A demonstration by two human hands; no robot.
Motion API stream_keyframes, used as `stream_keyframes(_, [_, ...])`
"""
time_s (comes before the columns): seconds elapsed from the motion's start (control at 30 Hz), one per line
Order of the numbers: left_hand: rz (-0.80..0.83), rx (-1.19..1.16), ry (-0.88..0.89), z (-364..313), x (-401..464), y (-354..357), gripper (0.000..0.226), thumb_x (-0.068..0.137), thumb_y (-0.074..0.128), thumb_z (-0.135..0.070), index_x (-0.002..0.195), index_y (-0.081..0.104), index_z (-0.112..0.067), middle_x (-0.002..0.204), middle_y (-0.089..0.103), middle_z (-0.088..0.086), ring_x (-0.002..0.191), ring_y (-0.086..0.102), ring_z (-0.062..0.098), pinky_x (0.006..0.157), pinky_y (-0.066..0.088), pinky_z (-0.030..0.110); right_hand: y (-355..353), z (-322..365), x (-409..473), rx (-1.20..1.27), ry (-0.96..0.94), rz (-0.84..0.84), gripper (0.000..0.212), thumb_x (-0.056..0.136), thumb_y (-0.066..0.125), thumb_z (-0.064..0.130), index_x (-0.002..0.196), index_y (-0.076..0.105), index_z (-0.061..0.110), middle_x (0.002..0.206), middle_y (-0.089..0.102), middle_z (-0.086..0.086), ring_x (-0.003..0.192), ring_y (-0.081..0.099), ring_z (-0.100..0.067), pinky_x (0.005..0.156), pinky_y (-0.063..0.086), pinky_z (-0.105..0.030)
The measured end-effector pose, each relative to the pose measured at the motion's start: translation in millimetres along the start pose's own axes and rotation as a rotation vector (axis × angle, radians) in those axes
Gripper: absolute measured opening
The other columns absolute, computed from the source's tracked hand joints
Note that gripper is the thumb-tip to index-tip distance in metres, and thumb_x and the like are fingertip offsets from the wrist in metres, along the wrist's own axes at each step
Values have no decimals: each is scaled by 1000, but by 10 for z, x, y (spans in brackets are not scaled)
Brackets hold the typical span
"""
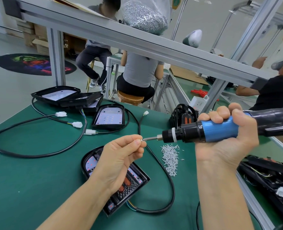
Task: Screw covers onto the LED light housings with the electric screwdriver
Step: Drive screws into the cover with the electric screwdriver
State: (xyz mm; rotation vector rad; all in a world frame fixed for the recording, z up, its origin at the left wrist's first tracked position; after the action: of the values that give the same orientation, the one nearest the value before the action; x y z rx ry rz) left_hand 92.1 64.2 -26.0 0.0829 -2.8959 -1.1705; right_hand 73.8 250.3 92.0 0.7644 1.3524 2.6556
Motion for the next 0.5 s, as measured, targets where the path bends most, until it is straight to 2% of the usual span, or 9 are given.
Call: stream_keyframes(0.5, [-10,-13,11,40,4,-10,12,67,64,-5,68,75,-8,67,68,10,54,60,11,54,52,19,-4,-33,-4,3,5,10,9,75,49,14,82,53,17,60,52,8,50,48,-7,57,46,-21])
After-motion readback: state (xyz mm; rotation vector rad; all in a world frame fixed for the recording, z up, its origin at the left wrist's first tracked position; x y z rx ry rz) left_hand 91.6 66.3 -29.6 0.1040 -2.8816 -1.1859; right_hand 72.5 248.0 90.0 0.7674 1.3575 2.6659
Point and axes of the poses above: each hand's wrist, its own x-axis towards the middle knuckle, its own y-axis out of the palm, z = x × y, the point moved 8 cm from there along x, towards the middle knuckle
